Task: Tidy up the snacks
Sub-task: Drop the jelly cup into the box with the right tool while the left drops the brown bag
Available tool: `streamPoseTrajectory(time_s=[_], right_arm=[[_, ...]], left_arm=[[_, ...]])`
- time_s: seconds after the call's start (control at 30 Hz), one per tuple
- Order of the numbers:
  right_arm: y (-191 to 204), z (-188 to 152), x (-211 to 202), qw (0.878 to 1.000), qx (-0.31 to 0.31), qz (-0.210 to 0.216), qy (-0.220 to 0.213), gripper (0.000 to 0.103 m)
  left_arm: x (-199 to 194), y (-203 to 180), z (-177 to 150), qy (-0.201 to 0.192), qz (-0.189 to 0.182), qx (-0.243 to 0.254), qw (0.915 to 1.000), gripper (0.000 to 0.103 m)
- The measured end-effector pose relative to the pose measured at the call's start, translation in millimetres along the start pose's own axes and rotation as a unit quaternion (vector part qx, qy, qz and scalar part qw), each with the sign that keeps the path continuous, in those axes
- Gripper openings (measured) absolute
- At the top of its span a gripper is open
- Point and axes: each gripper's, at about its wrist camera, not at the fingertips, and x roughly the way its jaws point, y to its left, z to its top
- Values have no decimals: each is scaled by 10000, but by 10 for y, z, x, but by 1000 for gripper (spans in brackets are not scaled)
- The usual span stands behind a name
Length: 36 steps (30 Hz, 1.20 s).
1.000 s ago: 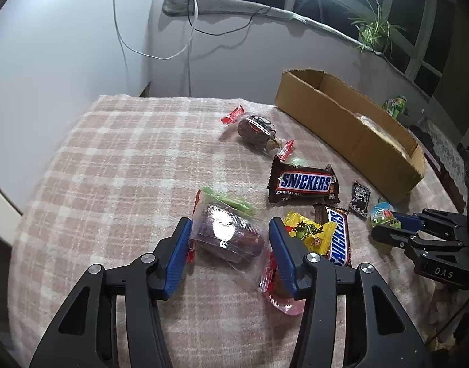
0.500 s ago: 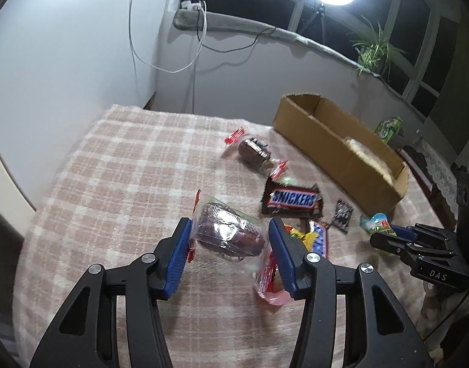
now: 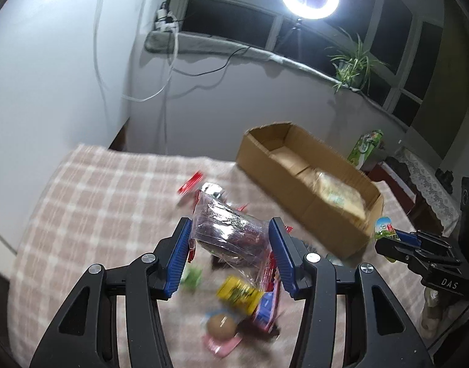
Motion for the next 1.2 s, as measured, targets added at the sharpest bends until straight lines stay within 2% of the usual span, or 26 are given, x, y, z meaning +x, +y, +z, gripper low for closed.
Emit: streamPoseTrajectory(time_s=[0.33,0.63,0.83,1.2], right_arm=[[-292,280,-68,9995,-23,-223,-204,32],[-486,386,63,9994,58,-281,-167,32],[-590,378,176,9996,127,-246,-82,32],[-685,344,356,9995,229,-198,77,32]], left_arm=[[330,-347,343,-60,-288,259,9992,50],[700,-581,583,13,-443,385,9983,50],[972,-718,612,194,-515,476,9974,50],[1234,-859,682,386,-560,596,9959,51]])
